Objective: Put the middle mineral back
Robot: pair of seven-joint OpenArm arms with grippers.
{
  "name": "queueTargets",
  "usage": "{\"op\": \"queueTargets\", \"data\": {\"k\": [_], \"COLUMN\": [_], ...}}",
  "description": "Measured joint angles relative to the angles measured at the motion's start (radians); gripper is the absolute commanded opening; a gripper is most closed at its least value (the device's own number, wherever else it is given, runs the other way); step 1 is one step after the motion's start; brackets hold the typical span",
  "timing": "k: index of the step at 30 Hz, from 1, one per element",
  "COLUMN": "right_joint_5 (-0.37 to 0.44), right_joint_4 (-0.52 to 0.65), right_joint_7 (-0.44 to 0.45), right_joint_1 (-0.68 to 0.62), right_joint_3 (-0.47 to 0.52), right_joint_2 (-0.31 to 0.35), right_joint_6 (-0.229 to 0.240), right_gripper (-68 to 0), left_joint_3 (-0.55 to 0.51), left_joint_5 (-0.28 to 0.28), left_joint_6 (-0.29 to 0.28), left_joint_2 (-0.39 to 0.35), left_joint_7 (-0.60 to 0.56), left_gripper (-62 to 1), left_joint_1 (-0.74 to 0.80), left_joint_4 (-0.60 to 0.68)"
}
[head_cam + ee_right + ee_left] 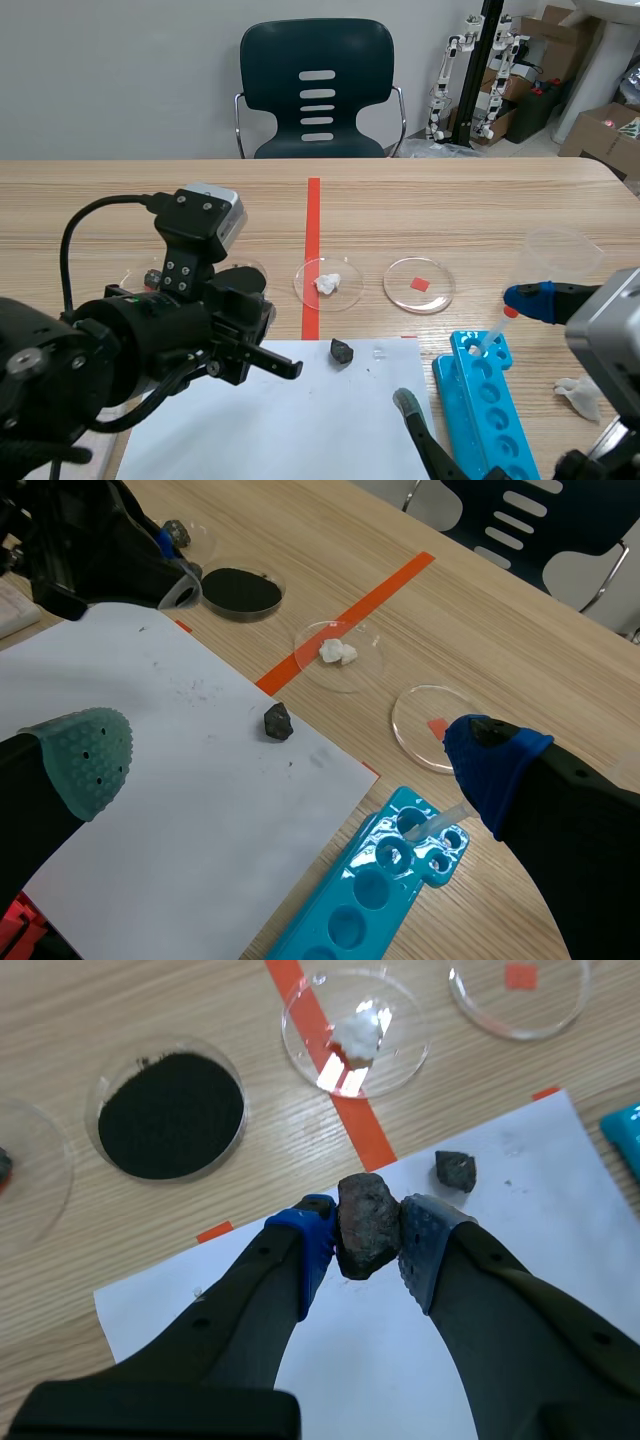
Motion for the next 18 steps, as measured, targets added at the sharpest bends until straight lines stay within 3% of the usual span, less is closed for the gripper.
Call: {"op": "queueTargets", "data": {"k": [6,14,18], "right_joint_5": [0.0,0.0,0.0], "right_joint_4": [0.0,0.0,0.0], "right_joint_7": [0.0,0.0,0.0], "right_joint_1": [0.0,0.0,0.0], "right_joint_3": [0.0,0.0,0.0], "right_joint_2": [0.0,0.0,0.0], "right_joint_6": [0.0,0.0,0.0], "right_gripper": [0.4,0.4,0.4], "left_joint_3": [0.0,-0.002,-0.002], "left_joint_5": [0.006,0.013,0.016], "left_joint_6": [-0.001,-0.006,-0.003], "left_joint_2": [0.065,0.145,0.182], "left_joint_7": [0.067,0.261,0.268], "left_gripper": [-50.5,-50.5,-50.5], "left_joint_1": [-0.09,-0.223,-0.246], "left_joint_4": [-0.173,-0.338,-0.394]}}
